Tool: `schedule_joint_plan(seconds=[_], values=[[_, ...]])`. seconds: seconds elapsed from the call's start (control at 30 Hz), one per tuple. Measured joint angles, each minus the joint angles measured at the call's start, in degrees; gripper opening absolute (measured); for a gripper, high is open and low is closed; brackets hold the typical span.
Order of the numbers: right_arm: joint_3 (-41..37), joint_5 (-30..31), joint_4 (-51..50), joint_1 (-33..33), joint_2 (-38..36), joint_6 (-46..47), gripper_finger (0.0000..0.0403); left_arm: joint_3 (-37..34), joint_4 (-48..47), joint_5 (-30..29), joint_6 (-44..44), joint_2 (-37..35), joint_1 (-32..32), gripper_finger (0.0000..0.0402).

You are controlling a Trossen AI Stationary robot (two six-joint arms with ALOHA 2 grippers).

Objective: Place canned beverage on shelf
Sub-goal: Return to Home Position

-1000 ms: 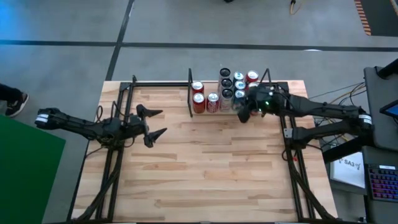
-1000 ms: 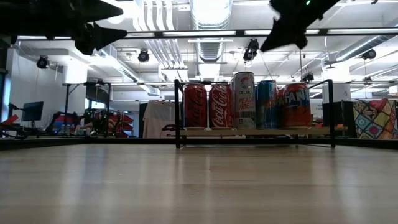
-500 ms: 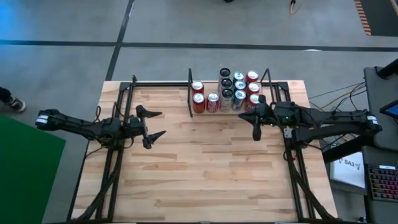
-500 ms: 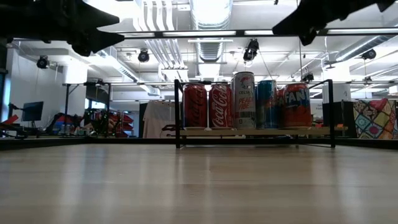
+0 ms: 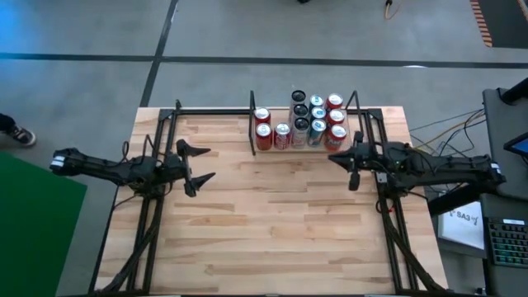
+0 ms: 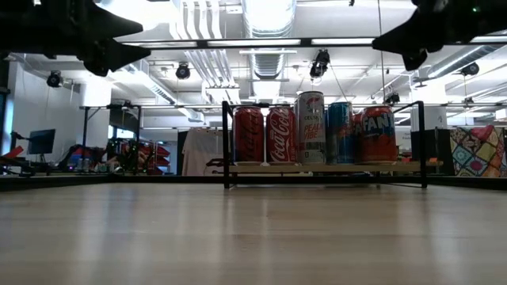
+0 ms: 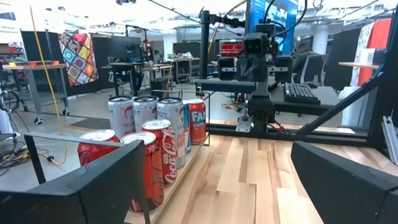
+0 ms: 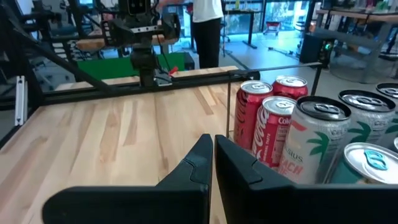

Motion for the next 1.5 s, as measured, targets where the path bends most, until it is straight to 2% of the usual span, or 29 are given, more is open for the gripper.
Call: schedule_joint_plan(seconds=[0.2, 0.5, 0.6, 0.83, 1.1, 1.5], values=[[-4.26, 0.00, 0.09, 0.00, -6.74, -0.08, 0.0009, -1.23, 0.12, 0.00, -1.34, -0.99, 0.00, 0.0389], [-12.84, -2.17, 2.05, -0.02, -19.42, 0.00, 0.0009, -8.55, 10.75, 1.66, -2.85, -4.04, 0.00, 0.0389], [-15.00, -2.86, 1.79, -0.02, -23.80, -0.02, 0.0009, -8.88, 10.52, 2.65, -3.21, -5.81, -0.02, 0.0389], [-18.80, -4.09, 5.01, -0.02, -22.41, -1.15, 0.0009, -7.81, 2.58, 2.85, -2.67, -10.58, 0.00, 0.0389], [-20.55, -3.86, 6.55, -0.15, -23.63, -3.70, 0.0009, -6.60, -11.70, 2.48, -2.14, -22.58, 0.00, 0.0389], [-23.15, -4.36, 5.32, -0.16, -22.66, -6.20, 0.0009, -8.88, -13.75, 2.10, -2.63, -23.08, 0.11, 0.0389]])
